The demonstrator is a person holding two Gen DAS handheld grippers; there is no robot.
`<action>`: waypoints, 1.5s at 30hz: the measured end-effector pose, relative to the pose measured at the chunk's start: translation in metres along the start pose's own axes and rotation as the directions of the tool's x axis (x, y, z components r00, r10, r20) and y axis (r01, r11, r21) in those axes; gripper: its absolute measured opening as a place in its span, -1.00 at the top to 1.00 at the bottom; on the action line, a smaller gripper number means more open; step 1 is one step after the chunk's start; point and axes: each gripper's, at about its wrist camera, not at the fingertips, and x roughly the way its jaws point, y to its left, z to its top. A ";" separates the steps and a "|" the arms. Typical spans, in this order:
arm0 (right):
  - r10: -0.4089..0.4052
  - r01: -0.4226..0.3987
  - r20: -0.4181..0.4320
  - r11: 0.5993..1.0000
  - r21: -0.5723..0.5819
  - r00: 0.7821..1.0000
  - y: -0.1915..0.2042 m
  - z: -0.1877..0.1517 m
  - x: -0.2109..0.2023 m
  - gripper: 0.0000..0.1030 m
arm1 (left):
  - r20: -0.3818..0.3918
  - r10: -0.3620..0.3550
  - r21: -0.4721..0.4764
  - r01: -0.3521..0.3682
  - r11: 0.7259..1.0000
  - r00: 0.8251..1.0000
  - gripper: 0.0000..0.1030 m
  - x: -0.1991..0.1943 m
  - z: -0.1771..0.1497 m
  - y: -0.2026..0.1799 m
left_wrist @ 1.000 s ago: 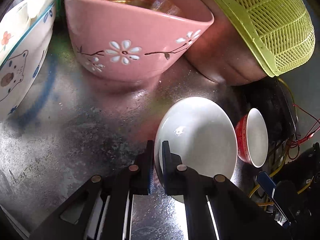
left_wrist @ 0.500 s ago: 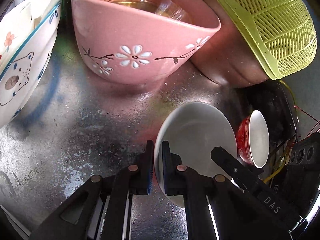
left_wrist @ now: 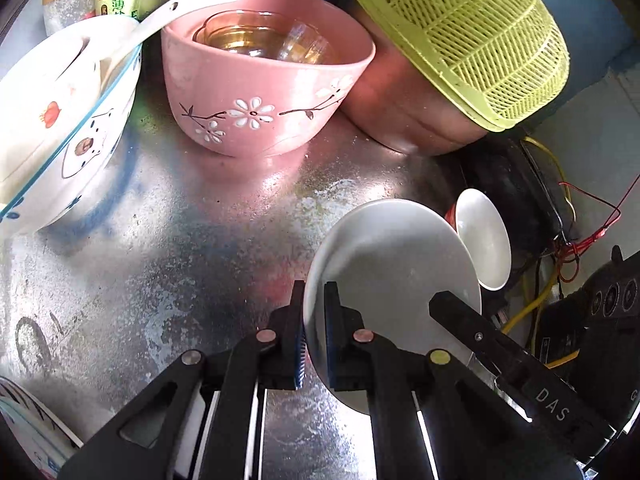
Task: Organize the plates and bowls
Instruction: 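Lift the red-rimmed bowl with both grippers and carry it over the plate stack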
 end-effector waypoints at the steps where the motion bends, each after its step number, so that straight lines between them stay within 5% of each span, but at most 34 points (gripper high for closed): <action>1: 0.000 0.000 0.002 1.000 -0.002 1.000 0.001 -0.003 -0.005 0.75 | 0.003 0.000 0.003 0.000 1.000 1.000 0.89 -0.005 -0.005 -0.002; 22: 0.060 -0.067 -0.054 0.988 -0.139 0.997 0.036 -0.101 -0.085 0.74 | 0.075 0.073 -0.052 -0.069 0.996 0.995 0.89 -0.119 -0.125 0.001; 45: 0.126 -0.171 -0.153 0.926 -0.337 0.980 0.127 -0.149 -0.080 0.74 | 0.168 0.161 -0.239 -0.119 0.964 0.972 0.89 -0.198 -0.176 0.080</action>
